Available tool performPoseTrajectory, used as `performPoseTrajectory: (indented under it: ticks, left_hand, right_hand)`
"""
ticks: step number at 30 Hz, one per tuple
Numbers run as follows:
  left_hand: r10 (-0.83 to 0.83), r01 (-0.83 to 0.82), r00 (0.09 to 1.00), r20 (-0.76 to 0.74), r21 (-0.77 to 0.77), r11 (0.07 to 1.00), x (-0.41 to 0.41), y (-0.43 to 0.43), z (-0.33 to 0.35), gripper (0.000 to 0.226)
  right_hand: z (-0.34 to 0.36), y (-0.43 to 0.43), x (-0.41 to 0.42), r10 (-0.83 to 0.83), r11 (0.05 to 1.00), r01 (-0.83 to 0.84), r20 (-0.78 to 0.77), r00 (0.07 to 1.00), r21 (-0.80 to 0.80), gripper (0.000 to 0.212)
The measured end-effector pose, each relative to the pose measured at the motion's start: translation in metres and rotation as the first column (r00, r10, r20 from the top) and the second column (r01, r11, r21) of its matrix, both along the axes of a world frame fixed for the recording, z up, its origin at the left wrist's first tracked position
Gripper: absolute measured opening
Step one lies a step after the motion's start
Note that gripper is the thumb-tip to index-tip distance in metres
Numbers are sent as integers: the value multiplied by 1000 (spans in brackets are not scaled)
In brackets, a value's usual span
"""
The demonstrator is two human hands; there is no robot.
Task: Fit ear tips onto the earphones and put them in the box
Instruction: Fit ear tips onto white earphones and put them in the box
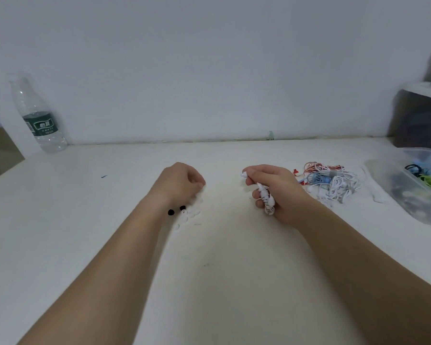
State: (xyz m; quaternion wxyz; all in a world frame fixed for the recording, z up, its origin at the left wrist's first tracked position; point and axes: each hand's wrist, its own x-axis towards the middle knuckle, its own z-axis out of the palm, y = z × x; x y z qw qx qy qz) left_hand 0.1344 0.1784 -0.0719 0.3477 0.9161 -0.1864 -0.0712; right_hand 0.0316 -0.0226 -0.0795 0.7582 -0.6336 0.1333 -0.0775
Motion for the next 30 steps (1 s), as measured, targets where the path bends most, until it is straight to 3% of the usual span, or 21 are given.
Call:
performPoseTrajectory:
  ticks: [4,13,16,18,21,24,27,30]
  left_hand:
    - [-12,13,999,-31,32,999,1,5,1,7]
    - [2,2,999,-51,87,996,1,4,-1,17]
    - [46,-47,998,39,25,999,0,4,-1,17]
    - [79,-59,987,141,-144,988,-4,1,4,14]
    - [21,4,999,46,-475,880,-23,-7,9,7]
    - [-100,-22,985,-142,-673,739,-40,-14,6,7]
    - [-224,-129,925,-307,-808,575,-43,-18,7,16]
    - [-290,-219,872,-395,-843,491,-46,-21,9,17]
  right_hand:
    - [-2,-1,1,12,999,-13,14,1000,49,12]
    - [-3,4,0,20,1000,-20,18,1000,18,12]
    - [-4,5,-2,29,1000,-29,25,999,8,13]
    - [-3,7,-3,32,999,-32,47,998,7,12]
    - [-1,12,-6,45,999,-46,99,994,8,10]
    - [2,17,-10,51,999,-52,141,989,9,13]
    - [5,20,-14,50,999,-53,171,984,9,9]
    - [5,20,-16,50,999,-49,175,983,-7,8]
